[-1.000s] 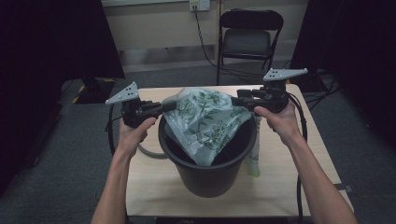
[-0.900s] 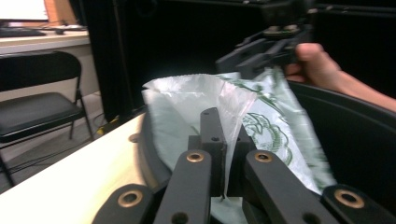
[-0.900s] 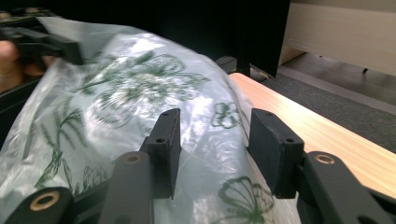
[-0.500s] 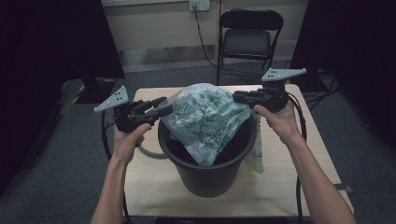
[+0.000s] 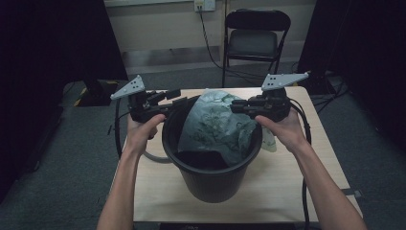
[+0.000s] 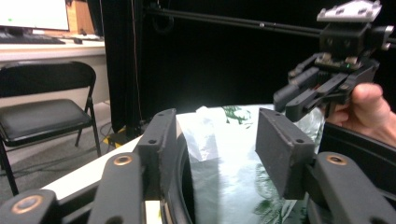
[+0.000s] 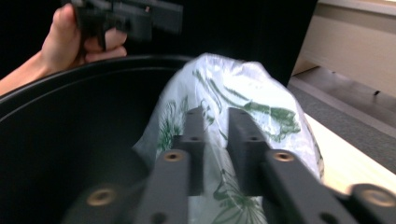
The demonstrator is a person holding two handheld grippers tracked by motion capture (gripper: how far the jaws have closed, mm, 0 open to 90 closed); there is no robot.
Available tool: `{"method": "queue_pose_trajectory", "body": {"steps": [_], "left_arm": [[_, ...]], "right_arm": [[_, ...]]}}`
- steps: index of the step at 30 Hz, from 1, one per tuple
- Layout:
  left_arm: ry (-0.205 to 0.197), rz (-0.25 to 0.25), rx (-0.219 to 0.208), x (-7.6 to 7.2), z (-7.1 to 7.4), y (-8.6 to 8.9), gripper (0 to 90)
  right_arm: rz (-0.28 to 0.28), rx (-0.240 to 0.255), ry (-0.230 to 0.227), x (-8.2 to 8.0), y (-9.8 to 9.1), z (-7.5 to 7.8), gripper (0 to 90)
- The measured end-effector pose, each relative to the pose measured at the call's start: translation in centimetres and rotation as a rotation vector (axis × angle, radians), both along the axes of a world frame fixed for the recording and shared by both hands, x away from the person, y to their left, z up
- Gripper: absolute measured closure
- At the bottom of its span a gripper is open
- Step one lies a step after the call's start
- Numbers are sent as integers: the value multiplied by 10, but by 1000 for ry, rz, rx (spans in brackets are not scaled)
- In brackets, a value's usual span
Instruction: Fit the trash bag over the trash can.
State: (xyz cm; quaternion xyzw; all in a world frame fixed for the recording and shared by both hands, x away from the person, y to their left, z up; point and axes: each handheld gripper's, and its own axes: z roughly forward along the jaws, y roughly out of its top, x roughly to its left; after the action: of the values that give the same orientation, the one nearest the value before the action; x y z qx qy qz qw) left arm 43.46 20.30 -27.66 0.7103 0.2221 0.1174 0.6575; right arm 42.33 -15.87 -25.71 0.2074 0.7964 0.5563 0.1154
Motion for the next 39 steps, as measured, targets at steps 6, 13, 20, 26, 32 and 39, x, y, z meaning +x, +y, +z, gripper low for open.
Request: {"method": "queue_pose_trajectory", "body": {"steps": [6,13,20,26,32,39], "left_arm": [[4,1,-14,0,-1,0,513],[-2,6,-6,-3,1,1,511],[0,19,2,-2,-2,1,495],[-5,32,3,-4,0,3,480],[-21,23,0,-4,8,-1,464],[-66,-18,-18,-11,22,-9,401]], "right_arm": [[-77,94,12,10,-21,3,680],[-85,40,78,14,-20,-12,541],[-101,0,70,22,-12,-11,647],[-132,10,32,27,-11,-6,897],[-76,23,7,19,0,10,900],[43,51,-67,-10,32,45,900]]}}
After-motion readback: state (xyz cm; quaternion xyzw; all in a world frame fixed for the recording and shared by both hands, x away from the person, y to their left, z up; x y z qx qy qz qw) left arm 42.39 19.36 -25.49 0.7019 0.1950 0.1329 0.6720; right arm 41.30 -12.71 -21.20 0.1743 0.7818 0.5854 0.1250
